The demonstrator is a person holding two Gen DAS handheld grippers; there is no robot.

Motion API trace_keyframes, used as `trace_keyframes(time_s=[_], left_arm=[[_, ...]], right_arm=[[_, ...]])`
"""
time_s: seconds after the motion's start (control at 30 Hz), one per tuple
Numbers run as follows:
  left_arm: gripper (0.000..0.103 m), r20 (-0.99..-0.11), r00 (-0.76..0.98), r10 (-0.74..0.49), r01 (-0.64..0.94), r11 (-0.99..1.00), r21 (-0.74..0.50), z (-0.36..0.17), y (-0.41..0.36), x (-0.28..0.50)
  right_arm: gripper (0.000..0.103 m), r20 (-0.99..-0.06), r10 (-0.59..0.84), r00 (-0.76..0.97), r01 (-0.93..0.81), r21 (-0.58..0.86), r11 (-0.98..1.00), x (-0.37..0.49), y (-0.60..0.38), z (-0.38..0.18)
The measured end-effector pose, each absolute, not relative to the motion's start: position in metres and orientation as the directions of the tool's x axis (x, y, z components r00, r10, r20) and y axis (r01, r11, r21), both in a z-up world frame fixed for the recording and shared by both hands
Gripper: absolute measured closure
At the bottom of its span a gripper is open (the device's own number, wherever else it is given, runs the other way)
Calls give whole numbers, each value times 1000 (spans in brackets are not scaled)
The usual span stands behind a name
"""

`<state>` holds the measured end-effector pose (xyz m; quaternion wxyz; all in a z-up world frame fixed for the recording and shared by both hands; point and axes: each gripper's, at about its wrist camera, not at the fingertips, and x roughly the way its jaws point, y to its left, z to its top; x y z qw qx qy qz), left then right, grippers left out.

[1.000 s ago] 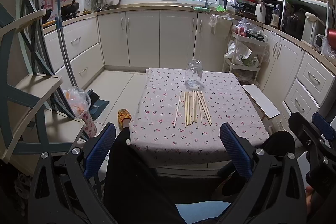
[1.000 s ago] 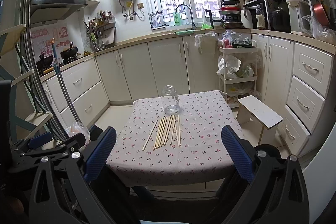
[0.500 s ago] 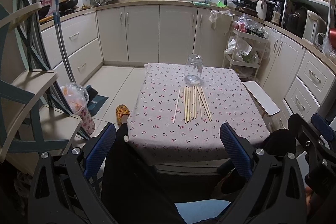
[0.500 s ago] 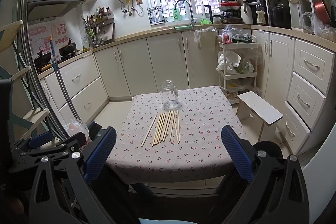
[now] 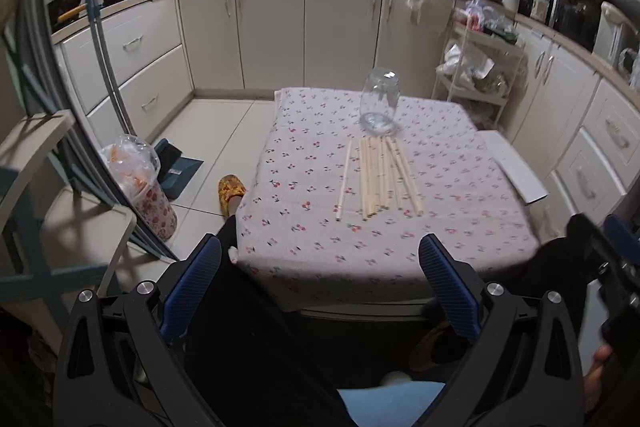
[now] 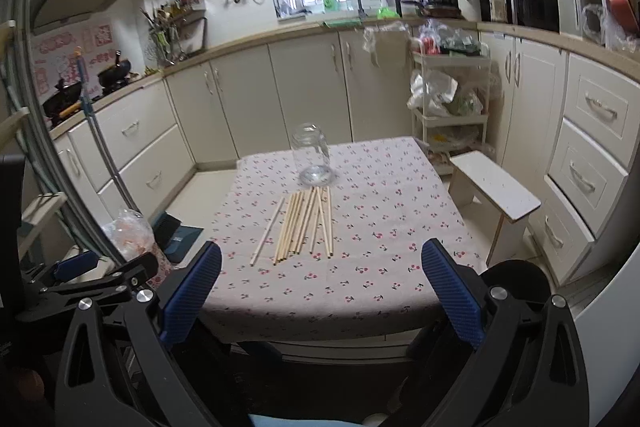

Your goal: Organize utensils

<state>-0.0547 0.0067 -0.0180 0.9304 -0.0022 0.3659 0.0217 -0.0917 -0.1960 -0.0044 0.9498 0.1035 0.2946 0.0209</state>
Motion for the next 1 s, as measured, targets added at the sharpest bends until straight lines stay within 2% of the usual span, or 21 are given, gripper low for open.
trace_keyframes(time_s=[0.33,0.37,0.5,0.6,0.7,0.93,1.0], left_arm=[[12,-738,672,55,-90,996,-7,-65,21,55],[12,-745,665,53,-90,996,-10,-70,22,65],[12,-759,650,43,-82,997,-13,-93,20,107],[12,-765,642,48,-59,998,13,-113,12,141],[15,-780,624,54,-48,998,31,-130,6,170],[29,-818,572,63,-33,998,53,-173,-5,241],[30,-822,566,61,-29,998,54,-179,-9,255]], right_arm=[[7,-659,94,746,30,174,984,27,-214,-61],[9,-672,107,733,22,180,983,38,-215,-68],[30,-727,146,671,-3,195,981,85,-213,-100],[42,-751,158,641,-12,196,980,109,-208,-116],[48,-768,160,620,-20,188,982,138,-204,-131],[57,-812,156,563,-68,143,987,204,-188,-162],[59,-821,149,551,-80,126,989,220,-183,-168]])
